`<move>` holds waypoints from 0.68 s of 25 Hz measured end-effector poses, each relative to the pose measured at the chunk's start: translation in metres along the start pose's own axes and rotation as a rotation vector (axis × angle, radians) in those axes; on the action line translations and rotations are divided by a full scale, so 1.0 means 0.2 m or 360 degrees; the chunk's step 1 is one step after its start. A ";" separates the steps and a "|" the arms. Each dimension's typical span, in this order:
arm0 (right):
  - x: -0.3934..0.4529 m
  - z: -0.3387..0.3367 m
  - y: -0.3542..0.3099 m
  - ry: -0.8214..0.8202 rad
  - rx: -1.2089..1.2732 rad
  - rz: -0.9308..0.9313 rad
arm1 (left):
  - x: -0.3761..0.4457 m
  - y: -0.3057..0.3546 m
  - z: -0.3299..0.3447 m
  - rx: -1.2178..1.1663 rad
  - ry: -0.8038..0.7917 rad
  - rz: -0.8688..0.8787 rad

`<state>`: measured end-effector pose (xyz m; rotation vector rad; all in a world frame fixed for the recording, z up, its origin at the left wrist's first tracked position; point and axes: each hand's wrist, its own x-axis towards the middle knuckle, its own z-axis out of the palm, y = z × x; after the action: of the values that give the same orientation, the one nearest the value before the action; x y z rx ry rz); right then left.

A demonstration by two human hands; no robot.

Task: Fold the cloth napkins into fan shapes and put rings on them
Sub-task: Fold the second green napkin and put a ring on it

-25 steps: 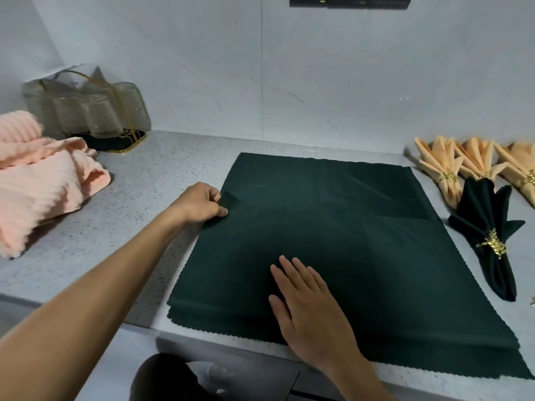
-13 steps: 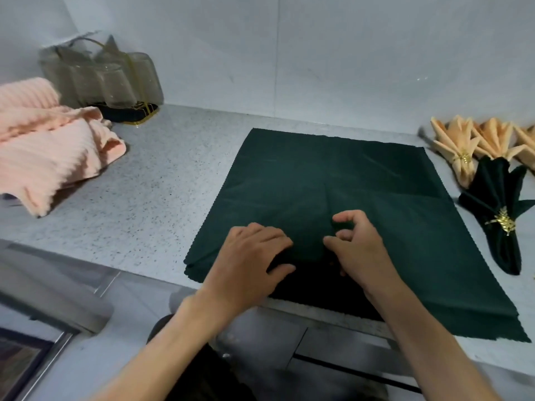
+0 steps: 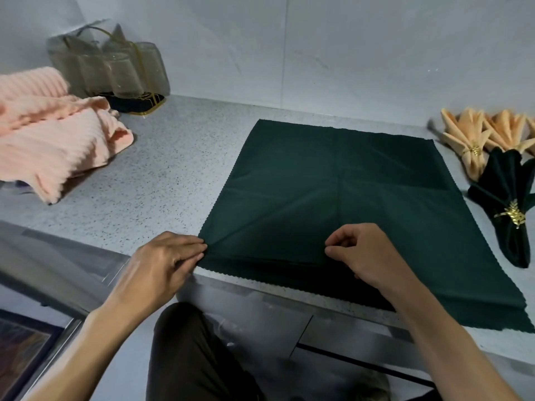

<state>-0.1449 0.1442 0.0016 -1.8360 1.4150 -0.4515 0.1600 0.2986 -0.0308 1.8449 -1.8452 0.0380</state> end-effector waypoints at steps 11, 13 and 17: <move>-0.02 -0.01 -0.01 -0.0080 -0.0194 -0.0088 | 0.02 0.07 0.04 -0.0057 0.0135 -0.0508; -0.02 -0.02 0.00 -0.0117 -0.0210 -0.0096 | 0.01 0.11 0.02 0.0251 0.0052 -0.0439; 0.00 -0.02 0.00 -0.0142 -0.0206 -0.0110 | 0.09 0.25 0.03 0.0669 0.0014 -0.0389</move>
<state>-0.1475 0.1439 0.0038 -1.9880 1.3510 -0.3142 0.1116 0.2837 -0.0122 2.3381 -1.6842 0.3706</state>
